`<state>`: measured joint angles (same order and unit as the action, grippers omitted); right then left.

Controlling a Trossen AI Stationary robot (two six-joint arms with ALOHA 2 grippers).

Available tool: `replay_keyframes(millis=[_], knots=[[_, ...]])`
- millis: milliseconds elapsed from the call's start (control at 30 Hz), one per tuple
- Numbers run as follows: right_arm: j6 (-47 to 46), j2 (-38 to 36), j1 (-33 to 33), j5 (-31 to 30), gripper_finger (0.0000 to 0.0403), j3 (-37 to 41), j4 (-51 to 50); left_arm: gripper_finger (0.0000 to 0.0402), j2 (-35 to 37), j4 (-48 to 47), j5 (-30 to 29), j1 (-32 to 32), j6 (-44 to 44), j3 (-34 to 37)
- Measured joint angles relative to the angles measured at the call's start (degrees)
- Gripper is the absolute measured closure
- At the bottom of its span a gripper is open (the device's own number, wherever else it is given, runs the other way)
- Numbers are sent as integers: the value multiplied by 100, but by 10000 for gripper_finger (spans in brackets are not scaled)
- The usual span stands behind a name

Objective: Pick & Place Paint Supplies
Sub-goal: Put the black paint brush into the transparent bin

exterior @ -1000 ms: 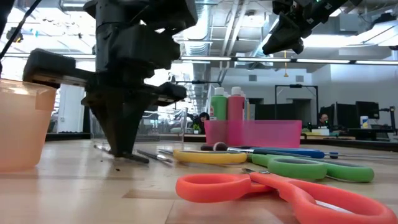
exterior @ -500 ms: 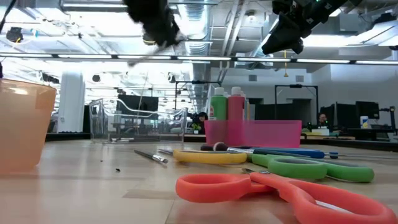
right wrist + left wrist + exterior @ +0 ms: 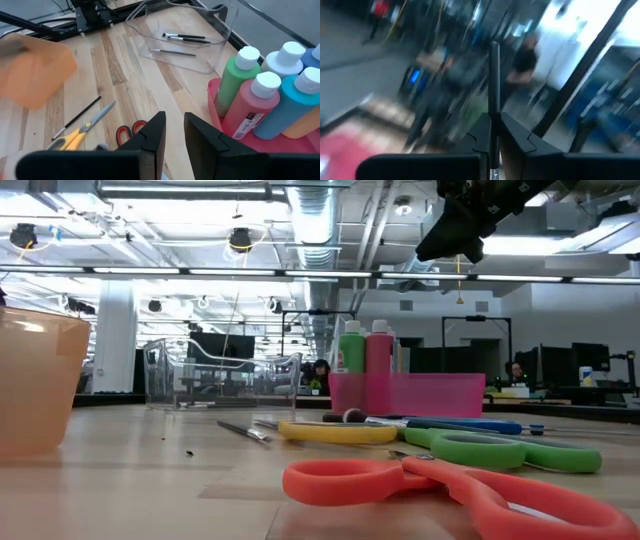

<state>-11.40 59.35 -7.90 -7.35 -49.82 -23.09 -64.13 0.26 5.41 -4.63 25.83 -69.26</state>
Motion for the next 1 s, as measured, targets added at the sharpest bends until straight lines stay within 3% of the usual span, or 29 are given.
replay_keyframes(millis=[267,433,800,1000], knots=[[0,0,-1,-3,335,0,27,390,392,2347,263,-12,166,-1],[0,-2,0,-4,335,0,39,390,469,2985,261,-12,158,-2],[0,0,0,-7,335,0,35,388,340,2879,289,-12,99,3],[-2,-2,0,-7,335,0,30,389,337,1421,286,39,-882,3]])
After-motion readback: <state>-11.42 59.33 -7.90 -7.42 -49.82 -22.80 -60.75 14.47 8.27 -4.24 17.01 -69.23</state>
